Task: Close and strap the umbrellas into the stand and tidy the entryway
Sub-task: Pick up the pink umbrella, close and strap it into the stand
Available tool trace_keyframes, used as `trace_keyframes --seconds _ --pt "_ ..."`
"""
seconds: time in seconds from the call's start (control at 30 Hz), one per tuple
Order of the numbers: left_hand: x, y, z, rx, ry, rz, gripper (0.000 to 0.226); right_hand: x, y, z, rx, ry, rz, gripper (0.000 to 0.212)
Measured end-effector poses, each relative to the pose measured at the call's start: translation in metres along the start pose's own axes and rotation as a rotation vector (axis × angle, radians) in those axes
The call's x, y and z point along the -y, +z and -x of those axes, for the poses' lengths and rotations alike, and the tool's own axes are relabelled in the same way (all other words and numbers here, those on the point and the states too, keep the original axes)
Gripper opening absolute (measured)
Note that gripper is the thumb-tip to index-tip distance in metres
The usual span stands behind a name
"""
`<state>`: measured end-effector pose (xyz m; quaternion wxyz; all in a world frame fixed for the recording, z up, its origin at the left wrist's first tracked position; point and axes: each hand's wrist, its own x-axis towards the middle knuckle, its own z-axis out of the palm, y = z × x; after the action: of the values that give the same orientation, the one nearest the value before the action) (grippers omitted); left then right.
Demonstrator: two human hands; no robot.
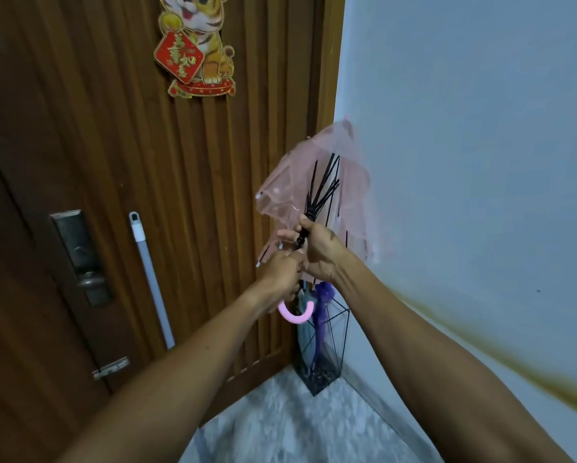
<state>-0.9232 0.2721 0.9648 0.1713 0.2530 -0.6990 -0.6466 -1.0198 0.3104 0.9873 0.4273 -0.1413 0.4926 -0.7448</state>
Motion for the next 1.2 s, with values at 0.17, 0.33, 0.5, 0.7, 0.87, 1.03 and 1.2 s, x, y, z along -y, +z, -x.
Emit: trace_keyframes --seconds 0.17,0.33,0.5,0.7,0.87,1.03,1.2 --pt "0.004 0.011 -0.016 -0.007 -0.018 0.060 0.047 -0.003 -0.007 -0.004 0.112 -0.031 -0.064 0.035" --pt "0.003 0.015 -0.019 0.014 -0.020 0.114 0.047 0.000 -0.012 -0.003 0.047 -0.074 0.054 0.033" --pt "-0.004 0.005 -0.023 0.020 -0.025 0.146 0.049 -0.008 -0.024 -0.006 0.015 -0.083 0.190 0.036" --pt "-0.013 -0.033 -0.037 -0.244 0.116 -0.265 0.024 -0.006 -0.052 0.012 0.012 -0.080 0.594 0.029" --pt "0.002 -0.042 -0.040 -0.202 0.135 -0.482 0.039 0.016 -0.043 0.009 -0.554 -0.422 0.522 0.016" --pt "0.011 -0.013 -0.023 -0.135 0.179 -0.480 0.045 0.035 -0.027 -0.011 -0.419 -0.170 0.200 0.114" --pt "0.019 0.007 -0.011 0.012 0.382 -0.627 0.042 0.027 -0.024 -0.019 -0.427 -0.280 0.142 0.086"
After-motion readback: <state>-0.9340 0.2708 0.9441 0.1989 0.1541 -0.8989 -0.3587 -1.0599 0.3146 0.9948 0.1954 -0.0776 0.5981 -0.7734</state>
